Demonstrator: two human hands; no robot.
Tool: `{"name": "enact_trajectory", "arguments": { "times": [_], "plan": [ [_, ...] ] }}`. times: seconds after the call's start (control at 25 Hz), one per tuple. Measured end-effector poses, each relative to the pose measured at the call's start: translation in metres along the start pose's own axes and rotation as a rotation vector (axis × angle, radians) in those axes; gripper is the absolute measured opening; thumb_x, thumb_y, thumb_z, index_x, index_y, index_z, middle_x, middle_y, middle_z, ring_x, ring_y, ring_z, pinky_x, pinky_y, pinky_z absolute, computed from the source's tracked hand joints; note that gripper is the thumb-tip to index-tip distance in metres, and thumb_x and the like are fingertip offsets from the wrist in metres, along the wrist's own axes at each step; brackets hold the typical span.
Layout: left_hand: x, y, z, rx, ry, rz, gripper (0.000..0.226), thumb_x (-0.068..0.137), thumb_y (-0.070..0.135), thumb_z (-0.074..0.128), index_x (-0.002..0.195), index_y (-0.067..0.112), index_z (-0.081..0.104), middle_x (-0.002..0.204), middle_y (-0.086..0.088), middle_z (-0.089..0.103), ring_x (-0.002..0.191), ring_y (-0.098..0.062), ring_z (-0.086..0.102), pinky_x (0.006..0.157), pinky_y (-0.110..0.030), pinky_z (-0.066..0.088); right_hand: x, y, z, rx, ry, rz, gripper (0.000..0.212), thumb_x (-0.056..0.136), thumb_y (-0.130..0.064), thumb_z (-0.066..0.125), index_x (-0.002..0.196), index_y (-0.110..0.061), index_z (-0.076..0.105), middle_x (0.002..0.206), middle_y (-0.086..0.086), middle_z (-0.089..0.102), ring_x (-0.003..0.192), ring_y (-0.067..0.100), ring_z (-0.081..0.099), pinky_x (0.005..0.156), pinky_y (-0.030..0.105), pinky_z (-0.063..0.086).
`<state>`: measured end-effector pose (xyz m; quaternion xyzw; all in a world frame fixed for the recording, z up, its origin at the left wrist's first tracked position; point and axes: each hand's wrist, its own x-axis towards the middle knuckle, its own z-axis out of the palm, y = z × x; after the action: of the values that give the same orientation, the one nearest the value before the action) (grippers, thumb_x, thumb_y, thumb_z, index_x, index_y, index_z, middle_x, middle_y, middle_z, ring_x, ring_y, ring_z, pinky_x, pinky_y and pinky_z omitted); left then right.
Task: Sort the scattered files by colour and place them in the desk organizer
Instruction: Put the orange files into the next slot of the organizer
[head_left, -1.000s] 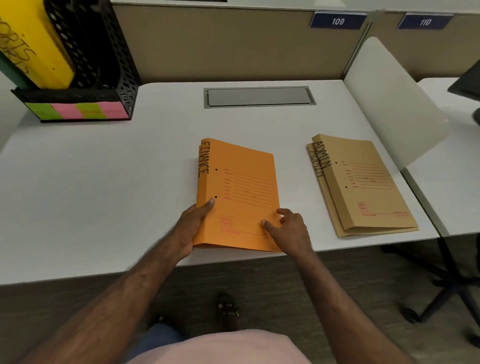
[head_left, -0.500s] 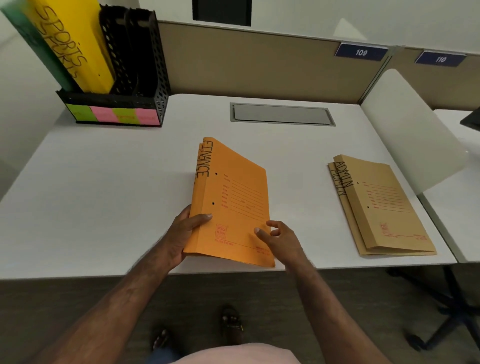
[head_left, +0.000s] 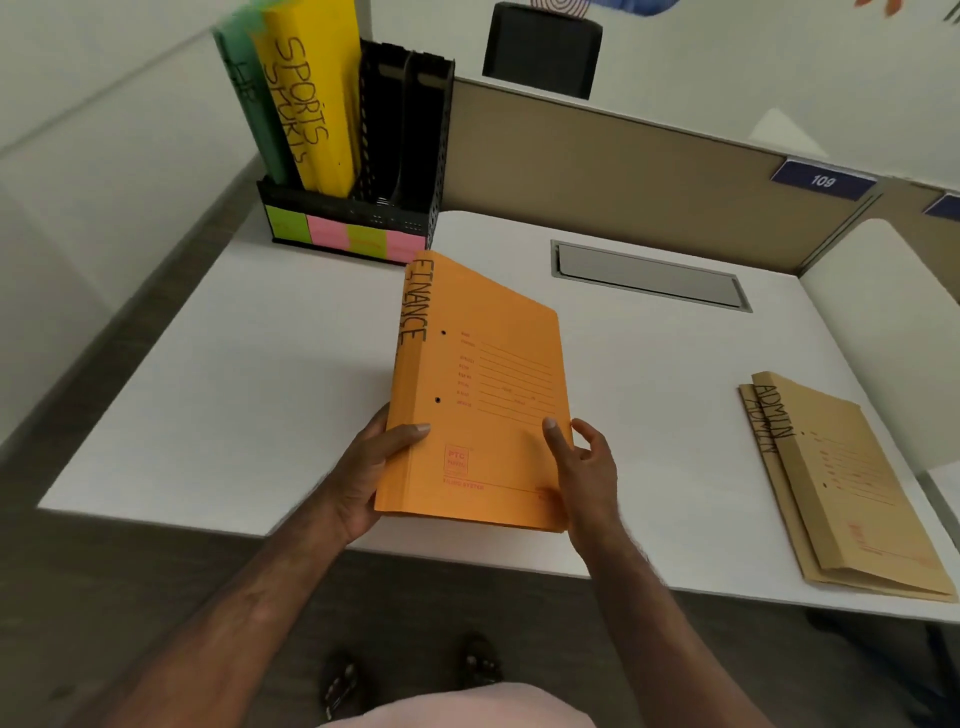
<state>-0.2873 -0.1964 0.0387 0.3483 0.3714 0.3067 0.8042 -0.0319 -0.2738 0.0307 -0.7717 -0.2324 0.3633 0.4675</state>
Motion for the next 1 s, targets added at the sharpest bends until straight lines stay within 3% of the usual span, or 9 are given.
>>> {"name": "enact_trajectory", "arguments": {
  "times": [0.2, 0.44, 0.64, 0.8, 0.92, 1.0],
  "plan": [
    [-0.015, 0.046, -0.026, -0.11, -0.099, 0.029, 0.078, 0.076, 0.056, 0.087, 0.144, 0.029, 0.062, 0.141, -0.015, 0.067, 0.124, -0.042, 0.068, 0.087, -0.056, 0.061, -0.014, -0.02, 0.053, -0.004, -0.024, -0.116, 0.085, 0.079, -0.083, 0.068, 0.15, -0.042, 0.045, 0.146, -0.003, 0.061, 0.116, 0.026, 0.069, 0.094, 0.057, 0.062],
    [-0.007, 0.075, -0.043, 0.028, -0.024, 0.155, 0.069, 0.087, 0.024, 0.076, 0.15, 0.032, 0.05, 0.141, -0.01, 0.068, 0.125, -0.038, 0.068, 0.095, -0.057, 0.06, -0.006, -0.038, 0.089, -0.089, -0.101, -0.215, 0.082, 0.081, -0.082, 0.067, 0.151, -0.045, 0.046, 0.154, -0.005, 0.055, 0.129, 0.026, 0.064, 0.103, 0.06, 0.057],
    [0.013, 0.089, -0.045, 0.07, 0.055, 0.227, 0.072, 0.081, 0.016, 0.075, 0.147, 0.031, 0.051, 0.135, -0.008, 0.071, 0.12, -0.037, 0.07, 0.091, -0.054, 0.062, 0.024, -0.06, 0.105, -0.341, -0.04, -0.305, 0.08, 0.086, -0.078, 0.065, 0.151, -0.034, 0.049, 0.156, 0.003, 0.034, 0.144, 0.029, 0.044, 0.115, 0.06, 0.045],
    [0.03, 0.108, -0.034, 0.154, 0.126, 0.303, 0.07, 0.081, 0.018, 0.075, 0.145, 0.035, 0.051, 0.132, -0.002, 0.073, 0.119, -0.033, 0.071, 0.09, -0.053, 0.063, 0.042, -0.081, 0.115, -0.503, -0.091, -0.495, 0.066, 0.097, -0.065, 0.06, 0.153, -0.034, 0.046, 0.154, 0.001, 0.043, 0.139, 0.024, 0.048, 0.11, 0.053, 0.049],
    [0.042, 0.124, -0.022, 0.298, 0.146, 0.359, 0.074, 0.08, 0.028, 0.078, 0.145, 0.043, 0.047, 0.132, 0.006, 0.071, 0.118, -0.028, 0.072, 0.091, -0.052, 0.063, 0.058, -0.102, 0.123, -0.439, -0.275, -0.501, 0.061, 0.1, -0.058, 0.062, 0.154, -0.034, 0.044, 0.155, -0.003, 0.047, 0.128, 0.017, 0.058, 0.1, 0.041, 0.056],
    [0.05, 0.131, -0.015, 0.352, 0.157, 0.377, 0.079, 0.079, 0.033, 0.079, 0.148, 0.046, 0.042, 0.133, 0.009, 0.069, 0.118, -0.026, 0.071, 0.092, -0.053, 0.063, 0.066, -0.113, 0.127, -0.393, -0.336, -0.499, 0.061, 0.1, -0.057, 0.063, 0.154, -0.035, 0.044, 0.156, -0.004, 0.047, 0.129, 0.016, 0.057, 0.1, 0.041, 0.056]
  ]
}}
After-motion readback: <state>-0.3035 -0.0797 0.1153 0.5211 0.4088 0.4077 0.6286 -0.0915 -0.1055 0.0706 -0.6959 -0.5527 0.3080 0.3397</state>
